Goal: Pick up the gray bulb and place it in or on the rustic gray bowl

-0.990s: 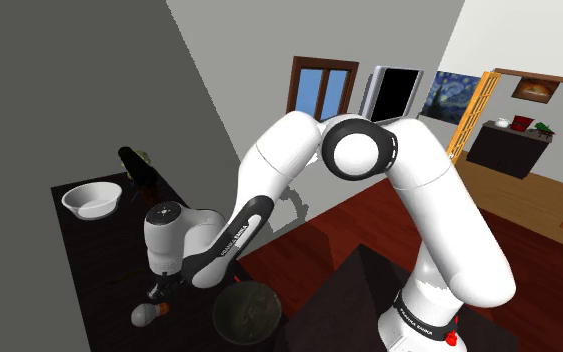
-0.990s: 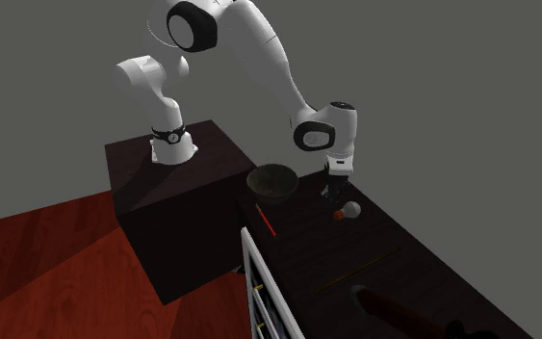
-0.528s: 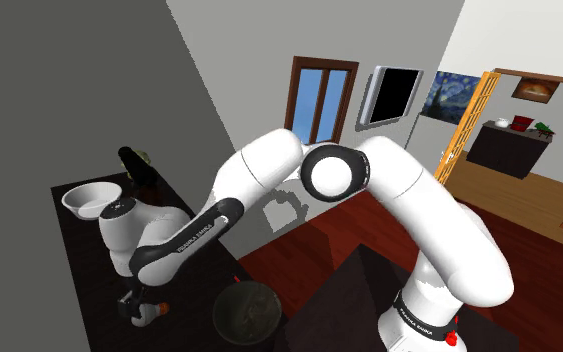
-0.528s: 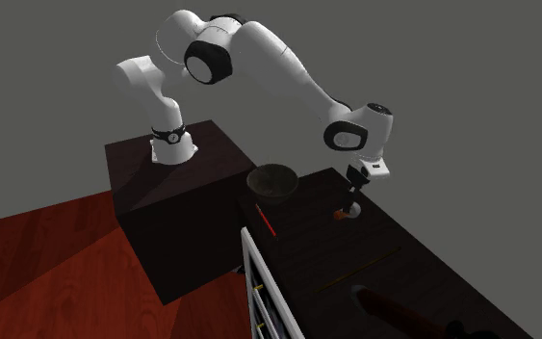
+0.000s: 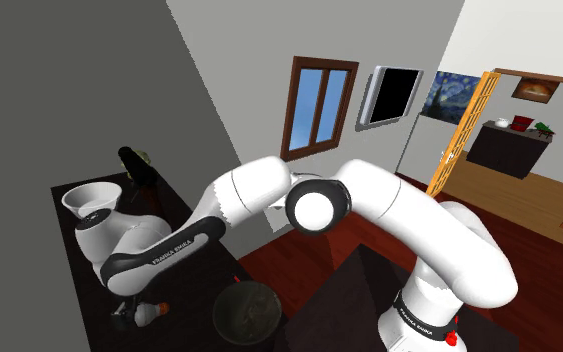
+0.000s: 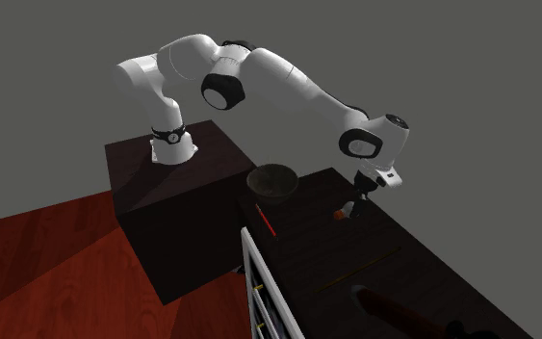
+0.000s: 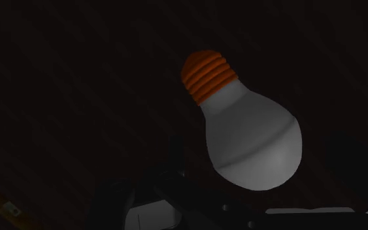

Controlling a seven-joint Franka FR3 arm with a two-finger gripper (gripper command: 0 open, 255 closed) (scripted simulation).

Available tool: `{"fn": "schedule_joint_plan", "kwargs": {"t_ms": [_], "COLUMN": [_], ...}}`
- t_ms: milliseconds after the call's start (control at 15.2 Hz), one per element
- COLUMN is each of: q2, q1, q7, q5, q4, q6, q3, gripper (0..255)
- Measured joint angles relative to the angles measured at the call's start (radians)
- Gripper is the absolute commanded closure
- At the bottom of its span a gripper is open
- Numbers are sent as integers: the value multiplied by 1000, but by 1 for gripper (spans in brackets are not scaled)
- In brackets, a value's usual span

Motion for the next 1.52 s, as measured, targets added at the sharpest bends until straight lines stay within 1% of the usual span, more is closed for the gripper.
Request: {"fn": "schedule_joint_plan", "kwargs": {"t_ms": [528, 594, 1254, 1518], "q2": [23, 23, 22, -16], "q1": [4, 4, 3, -6], "q7": [-1, -1, -1, 2], "q5": [-3, -3, -3, 0], "q4": [11, 11, 11, -21], "q6": [13, 13, 12, 3], "q3": [-4, -4, -4, 2], "gripper": [0, 255, 255, 255]}}
